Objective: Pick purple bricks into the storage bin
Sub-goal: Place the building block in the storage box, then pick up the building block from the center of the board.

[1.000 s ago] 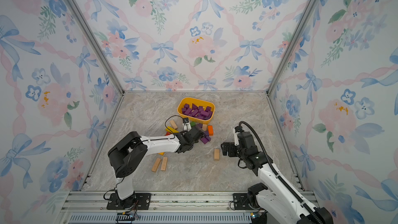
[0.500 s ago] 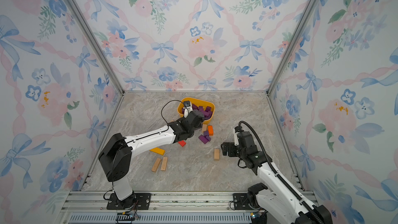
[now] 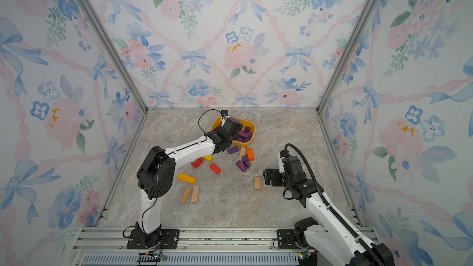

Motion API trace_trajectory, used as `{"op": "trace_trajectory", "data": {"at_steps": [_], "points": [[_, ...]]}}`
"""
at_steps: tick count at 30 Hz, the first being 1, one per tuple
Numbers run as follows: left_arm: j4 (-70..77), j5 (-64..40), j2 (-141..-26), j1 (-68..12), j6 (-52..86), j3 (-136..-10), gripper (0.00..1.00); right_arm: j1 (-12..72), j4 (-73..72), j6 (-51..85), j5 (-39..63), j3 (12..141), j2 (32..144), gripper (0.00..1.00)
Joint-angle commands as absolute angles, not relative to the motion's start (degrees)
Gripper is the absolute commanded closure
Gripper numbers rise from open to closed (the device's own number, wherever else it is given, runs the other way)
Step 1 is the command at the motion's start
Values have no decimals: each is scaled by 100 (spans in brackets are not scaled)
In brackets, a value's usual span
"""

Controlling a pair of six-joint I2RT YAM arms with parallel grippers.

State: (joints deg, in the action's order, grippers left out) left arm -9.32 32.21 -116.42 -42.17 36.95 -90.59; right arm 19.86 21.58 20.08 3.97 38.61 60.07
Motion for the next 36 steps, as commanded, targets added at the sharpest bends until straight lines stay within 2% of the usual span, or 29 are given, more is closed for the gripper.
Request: {"op": "trace_trajectory", "data": {"at_steps": [1, 3, 5, 7, 9, 16, 29, 36], "points": [[-985, 3129, -11348, -4245, 3544, -8839, 40, 1924, 2118, 1919, 734, 3900, 6216, 3], [-987, 3093, -11067, -4316, 3410, -8557, 27, 1932, 2101, 1884, 887, 3954, 6318, 3], [-984, 3202, -10754, -4438, 3212, -8214, 17, 1941, 2052, 1880, 1028, 3985, 6412, 3], [-978, 3382, -10389, -4587, 3071, -7810, 10, 1995, 1960, 1869, 1137, 4023, 6518, 1], [-976, 3542, -9975, -4758, 3041, -7329, 5, 2117, 1879, 1834, 1160, 4109, 6653, 3], [-857, 3530, -8391, -5177, 3186, -5580, 2, 2838, 1826, 1820, 948, 4853, 7611, 23], [679, 2634, -5770, -5288, 2555, -2647, 2, 3363, 1630, 2017, 677, 6261, 9789, 39], [1308, 2347, -5408, -5282, 2082, -2008, 2, 3590, 1784, 2099, 504, 6818, 10525, 47]]}}
